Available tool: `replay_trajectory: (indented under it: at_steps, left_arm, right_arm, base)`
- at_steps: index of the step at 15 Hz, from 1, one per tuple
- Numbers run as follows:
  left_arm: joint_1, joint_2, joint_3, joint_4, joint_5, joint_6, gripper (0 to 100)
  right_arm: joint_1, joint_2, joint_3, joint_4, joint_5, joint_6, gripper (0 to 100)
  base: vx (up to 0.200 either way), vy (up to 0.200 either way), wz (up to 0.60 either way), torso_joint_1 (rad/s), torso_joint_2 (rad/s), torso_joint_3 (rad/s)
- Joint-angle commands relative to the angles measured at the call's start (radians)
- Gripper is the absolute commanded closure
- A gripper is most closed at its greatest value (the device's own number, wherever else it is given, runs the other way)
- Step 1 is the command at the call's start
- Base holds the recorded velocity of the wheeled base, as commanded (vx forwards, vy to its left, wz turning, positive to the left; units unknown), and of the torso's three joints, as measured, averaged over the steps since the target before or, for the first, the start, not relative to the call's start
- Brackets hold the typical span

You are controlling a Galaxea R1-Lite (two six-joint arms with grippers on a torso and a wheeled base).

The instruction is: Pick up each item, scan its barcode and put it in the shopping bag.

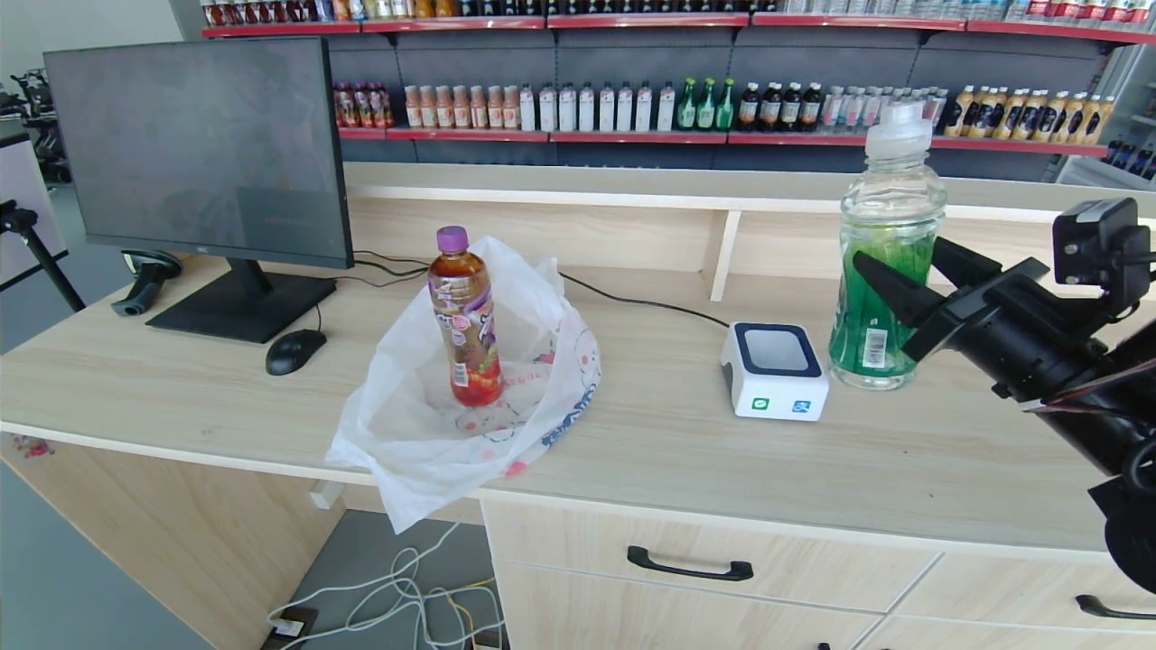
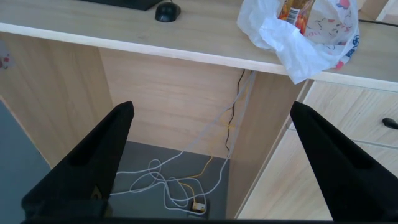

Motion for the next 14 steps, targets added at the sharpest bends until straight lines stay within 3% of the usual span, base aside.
replay_trajectory:
  at_steps: [1, 7, 13, 14]
  left_arm:
    - [0.000, 0.001, 0.000, 0.000, 0.000, 0.000, 0]
    - [0.000, 0.000, 0.000, 0.000, 0.000, 0.000, 0]
    - [0.000, 0.001, 0.000, 0.000, 0.000, 0.000, 0]
    - [0.001, 0.000, 0.000, 0.000, 0.000, 0.000, 0]
  right_arm:
    - [0.000, -0.036, 0.034, -0.003, -0.001, 0.013, 100]
    - [0.000, -0.042, 0.043, -0.003, -0.001, 0.044, 100]
    - [-0.003, -0.044, 0.041, -0.003, -0.001, 0.056, 100]
    - [-0.006, -0.042, 0.041, -0.003, -0.001, 0.056, 100]
  base:
    - [0.000, 0.000, 0.00, 0.000, 0.00, 0.000]
    - [0.000, 0.000, 0.00, 0.000, 0.00, 0.000]
    - [-0.200, 0.000, 0.00, 0.002, 0.01, 0.004]
    - [0.000, 0.000, 0.00, 0.000, 0.00, 0.000]
